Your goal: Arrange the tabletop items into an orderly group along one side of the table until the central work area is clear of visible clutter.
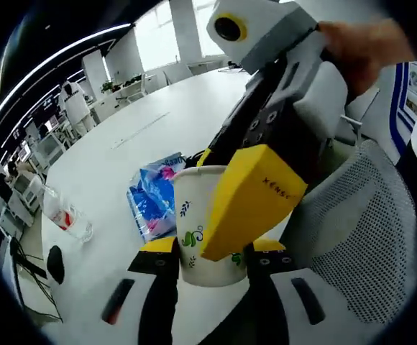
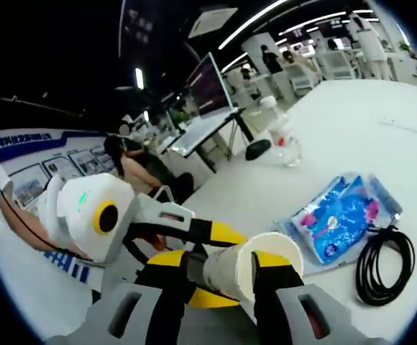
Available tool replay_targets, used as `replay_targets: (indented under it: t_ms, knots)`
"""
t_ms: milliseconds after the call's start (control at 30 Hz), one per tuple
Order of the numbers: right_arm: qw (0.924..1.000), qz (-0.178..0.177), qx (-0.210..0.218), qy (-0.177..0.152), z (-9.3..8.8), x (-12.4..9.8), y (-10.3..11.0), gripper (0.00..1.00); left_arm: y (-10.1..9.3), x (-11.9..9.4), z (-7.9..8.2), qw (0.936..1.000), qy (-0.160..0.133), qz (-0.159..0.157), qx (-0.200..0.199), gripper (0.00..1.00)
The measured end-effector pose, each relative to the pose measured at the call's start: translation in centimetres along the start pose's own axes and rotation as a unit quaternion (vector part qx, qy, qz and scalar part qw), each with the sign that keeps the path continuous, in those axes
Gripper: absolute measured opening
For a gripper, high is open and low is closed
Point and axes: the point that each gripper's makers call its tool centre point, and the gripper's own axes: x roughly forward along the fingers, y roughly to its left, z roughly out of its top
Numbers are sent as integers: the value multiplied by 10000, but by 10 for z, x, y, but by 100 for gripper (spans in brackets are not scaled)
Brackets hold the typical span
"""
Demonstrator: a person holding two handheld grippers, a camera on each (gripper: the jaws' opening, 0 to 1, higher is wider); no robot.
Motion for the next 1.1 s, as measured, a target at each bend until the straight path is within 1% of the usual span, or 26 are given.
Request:
replay_targets:
  t_ms: [133,167,233,267,333,433,667,800,867,900,967,1067,1100]
  knots:
    - [9999,29,-4,158,-7,0,-1,17,-6,3,1,9998,-49,-82,147,36]
    - [9998,57,1,189,-8,0,-1,12,-7,3,1,9998,-66,-98,155,36]
    - [9996,85,-15,269,-10,-1,-2,5,-9,4,1,9998,-114,-138,132,36]
    - [9994,96,-17,319,-11,-1,-3,3,-9,5,2,9997,-152,-135,107,36]
    - [9991,121,70,407,-12,0,-4,2,-10,7,0,9997,-160,-131,118,36]
    - [9987,118,14,505,-12,3,-5,2,-8,7,-1,9998,-187,-85,65,36]
    - [9976,37,-174,662,-5,19,-6,1,12,10,-11,9992,-235,200,-264,37]
    - [9964,-24,-305,794,-2,31,-9,0,25,11,-18,9982,-207,374,-415,36]
    - [9949,-96,-459,894,-1,36,-13,0,36,9,-24,9965,-174,559,-600,36]
    - [9946,-120,-471,917,-1,37,-13,0,40,9,-26,9951,-200,588,-769,36]
    - [9938,-186,-528,960,2,42,-17,0,46,8,-31,9928,-218,671,-968,35]
    - [9933,-218,-553,986,7,47,-22,0,54,3,-36,9886,-334,764,-1250,33]
    - [9932,-217,-573,988,9,48,-22,0,58,1,-39,9878,-348,813,-1283,32]
